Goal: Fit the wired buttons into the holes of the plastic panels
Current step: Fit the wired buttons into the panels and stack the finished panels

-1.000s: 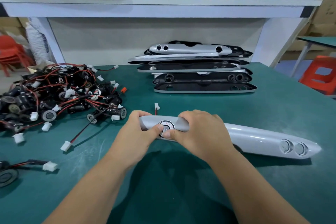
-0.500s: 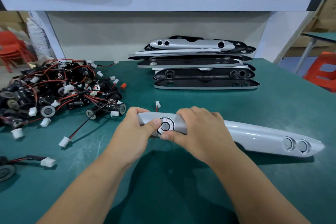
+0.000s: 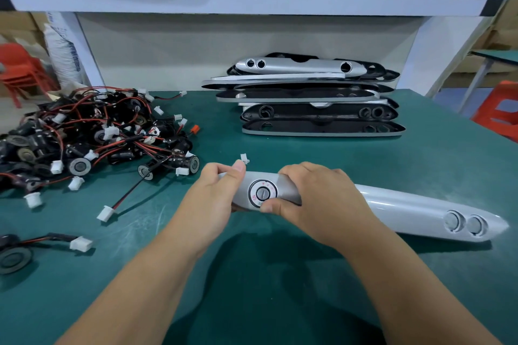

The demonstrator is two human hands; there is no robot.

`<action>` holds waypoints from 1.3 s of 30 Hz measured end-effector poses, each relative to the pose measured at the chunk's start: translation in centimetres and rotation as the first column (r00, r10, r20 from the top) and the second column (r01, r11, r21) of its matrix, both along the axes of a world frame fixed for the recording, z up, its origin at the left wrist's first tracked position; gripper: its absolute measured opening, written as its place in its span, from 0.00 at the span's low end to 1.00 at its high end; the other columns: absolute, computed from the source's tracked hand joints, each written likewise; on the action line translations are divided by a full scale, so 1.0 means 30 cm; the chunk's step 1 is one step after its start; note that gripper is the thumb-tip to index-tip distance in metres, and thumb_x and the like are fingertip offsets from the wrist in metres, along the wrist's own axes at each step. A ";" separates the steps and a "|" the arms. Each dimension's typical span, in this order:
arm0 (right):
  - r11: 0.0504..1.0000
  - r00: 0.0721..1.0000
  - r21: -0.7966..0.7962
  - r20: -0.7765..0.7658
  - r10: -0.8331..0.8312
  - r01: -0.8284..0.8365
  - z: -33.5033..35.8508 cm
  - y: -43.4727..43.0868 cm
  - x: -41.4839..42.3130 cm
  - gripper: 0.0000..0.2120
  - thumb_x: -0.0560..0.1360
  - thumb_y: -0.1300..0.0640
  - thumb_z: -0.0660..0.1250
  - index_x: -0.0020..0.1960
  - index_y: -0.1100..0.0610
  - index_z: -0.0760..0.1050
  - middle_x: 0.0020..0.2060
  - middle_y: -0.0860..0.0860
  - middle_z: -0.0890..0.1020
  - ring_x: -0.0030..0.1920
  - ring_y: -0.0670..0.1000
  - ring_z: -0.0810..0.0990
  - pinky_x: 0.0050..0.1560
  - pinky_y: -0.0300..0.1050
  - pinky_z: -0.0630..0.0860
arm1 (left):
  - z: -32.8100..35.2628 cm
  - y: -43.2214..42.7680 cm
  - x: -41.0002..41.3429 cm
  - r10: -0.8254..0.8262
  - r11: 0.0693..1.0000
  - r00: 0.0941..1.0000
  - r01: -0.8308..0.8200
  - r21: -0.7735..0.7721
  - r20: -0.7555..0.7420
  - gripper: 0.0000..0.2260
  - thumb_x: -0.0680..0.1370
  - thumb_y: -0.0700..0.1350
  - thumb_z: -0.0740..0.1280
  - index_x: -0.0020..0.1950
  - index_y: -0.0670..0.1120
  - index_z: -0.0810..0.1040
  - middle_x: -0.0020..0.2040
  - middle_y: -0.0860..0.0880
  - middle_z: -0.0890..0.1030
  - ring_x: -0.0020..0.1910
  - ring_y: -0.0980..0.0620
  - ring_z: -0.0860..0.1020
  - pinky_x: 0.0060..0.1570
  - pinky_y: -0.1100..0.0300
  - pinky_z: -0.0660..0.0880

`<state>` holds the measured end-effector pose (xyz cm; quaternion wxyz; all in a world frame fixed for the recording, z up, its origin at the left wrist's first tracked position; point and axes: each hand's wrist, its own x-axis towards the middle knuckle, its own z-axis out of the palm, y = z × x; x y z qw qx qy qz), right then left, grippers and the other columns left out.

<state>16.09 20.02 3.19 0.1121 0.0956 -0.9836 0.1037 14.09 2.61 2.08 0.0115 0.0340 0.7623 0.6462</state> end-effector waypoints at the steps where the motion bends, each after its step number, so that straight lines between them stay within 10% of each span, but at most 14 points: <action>1: 1.000 1.000 0.000 -0.012 -0.014 0.014 -0.002 -0.004 0.003 0.29 0.66 0.26 0.54 0.55 0.46 0.70 0.44 0.42 0.74 0.49 0.47 0.74 0.50 0.46 0.66 | -0.001 0.001 -0.001 -0.004 1.000 1.000 0.004 -0.012 -0.004 0.29 0.60 0.71 0.61 0.46 0.49 0.73 0.44 0.47 0.83 0.48 0.44 0.82 0.59 0.43 0.74; 14: 0.994 0.987 0.007 -0.113 -0.110 0.112 -0.021 -0.015 0.008 0.31 0.64 0.25 0.48 0.50 0.47 0.70 0.40 0.42 0.73 0.48 0.47 0.73 0.47 0.45 0.60 | -0.017 -0.012 -0.023 -0.066 0.997 0.997 0.065 -0.040 -0.035 0.26 0.62 0.67 0.68 0.50 0.51 0.72 0.46 0.48 0.83 0.50 0.46 0.81 0.58 0.45 0.74; 18: 0.995 0.998 0.075 -0.045 -0.054 0.058 -0.044 0.022 0.006 0.40 0.58 0.20 0.49 0.60 0.43 0.68 0.47 0.41 0.73 0.53 0.48 0.72 0.51 0.46 0.62 | -0.039 -0.018 -0.032 -0.107 0.981 0.994 0.100 -0.166 -0.034 0.18 0.69 0.49 0.76 0.51 0.52 0.71 0.43 0.50 0.81 0.42 0.54 0.78 0.42 0.64 0.73; 23: 0.978 0.983 0.120 0.044 -0.177 0.171 -0.070 0.175 0.042 0.49 0.51 0.16 0.47 0.68 0.36 0.57 0.59 0.40 0.71 0.63 0.48 0.67 0.61 0.49 0.58 | -0.046 -0.023 -0.042 -0.074 0.983 0.996 0.066 -0.170 -0.044 0.22 0.69 0.49 0.76 0.54 0.58 0.66 0.37 0.51 0.74 0.36 0.55 0.73 0.32 0.70 0.68; 30: 0.956 0.970 0.168 -0.080 -0.229 0.240 -0.102 0.280 0.090 0.44 0.54 0.17 0.48 0.58 0.43 0.71 0.47 0.41 0.77 0.50 0.49 0.75 0.49 0.45 0.65 | -0.055 0.026 -0.015 -0.075 0.956 0.996 0.056 -0.289 -0.057 0.31 0.68 0.52 0.75 0.55 0.72 0.57 0.37 0.50 0.74 0.36 0.54 0.75 0.33 0.65 0.68; 39: 0.964 0.959 0.128 -0.194 -0.205 0.232 -0.110 0.254 0.092 0.39 0.57 0.21 0.54 0.54 0.48 0.75 0.44 0.45 0.80 0.46 0.52 0.78 0.47 0.47 0.67 | -0.045 0.019 -0.011 -0.006 0.954 0.994 -0.027 -0.298 -0.110 0.31 0.69 0.51 0.75 0.66 0.61 0.62 0.40 0.52 0.73 0.42 0.58 0.73 0.37 0.65 0.65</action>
